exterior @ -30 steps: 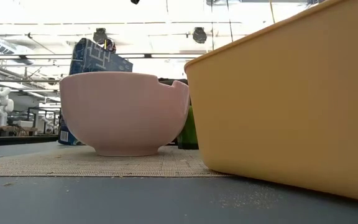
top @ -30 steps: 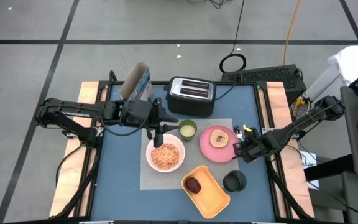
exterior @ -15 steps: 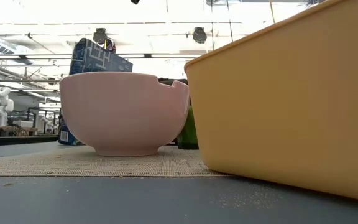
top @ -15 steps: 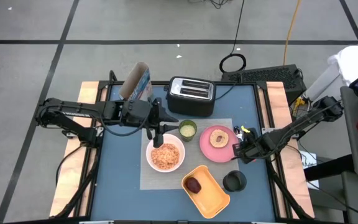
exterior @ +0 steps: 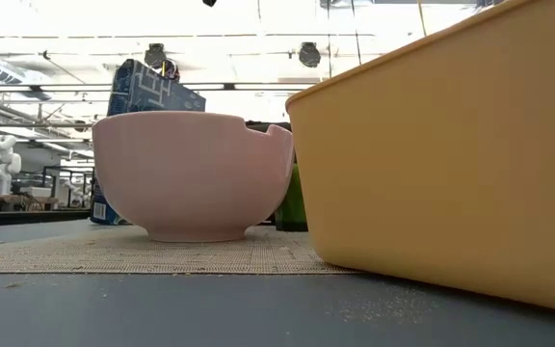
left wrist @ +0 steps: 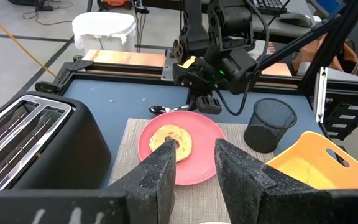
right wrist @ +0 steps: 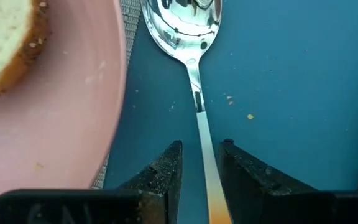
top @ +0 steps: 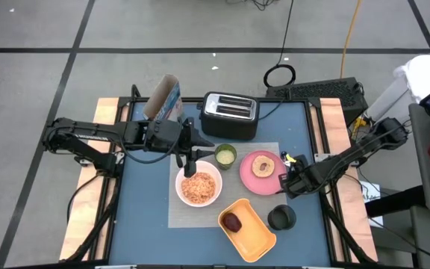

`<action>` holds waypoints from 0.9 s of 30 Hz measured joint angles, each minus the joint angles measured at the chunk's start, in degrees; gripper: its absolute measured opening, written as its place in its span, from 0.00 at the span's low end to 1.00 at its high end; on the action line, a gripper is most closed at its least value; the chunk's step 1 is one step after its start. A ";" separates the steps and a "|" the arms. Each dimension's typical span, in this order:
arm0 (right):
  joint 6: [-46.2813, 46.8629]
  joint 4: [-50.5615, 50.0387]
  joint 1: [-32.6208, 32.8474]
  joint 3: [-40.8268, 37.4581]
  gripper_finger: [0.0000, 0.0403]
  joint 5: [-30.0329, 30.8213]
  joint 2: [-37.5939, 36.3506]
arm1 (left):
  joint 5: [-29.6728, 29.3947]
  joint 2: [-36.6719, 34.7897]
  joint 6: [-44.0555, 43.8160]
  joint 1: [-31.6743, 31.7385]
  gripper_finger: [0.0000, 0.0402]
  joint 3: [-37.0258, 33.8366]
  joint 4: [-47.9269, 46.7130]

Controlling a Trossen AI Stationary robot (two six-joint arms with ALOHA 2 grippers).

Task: Arrange a breakfast setting
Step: Put the orange spoon to the right of the pink plate

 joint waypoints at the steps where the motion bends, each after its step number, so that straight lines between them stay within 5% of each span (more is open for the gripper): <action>1: 0.00 0.00 0.00 0.00 0.24 0.00 0.22 | 0.02 0.00 0.00 -0.01 0.29 0.00 -0.01; 27: 1.57 5.40 0.00 0.07 0.24 -1.65 1.69 | 0.02 0.00 -0.11 -0.02 0.29 -0.01 -0.02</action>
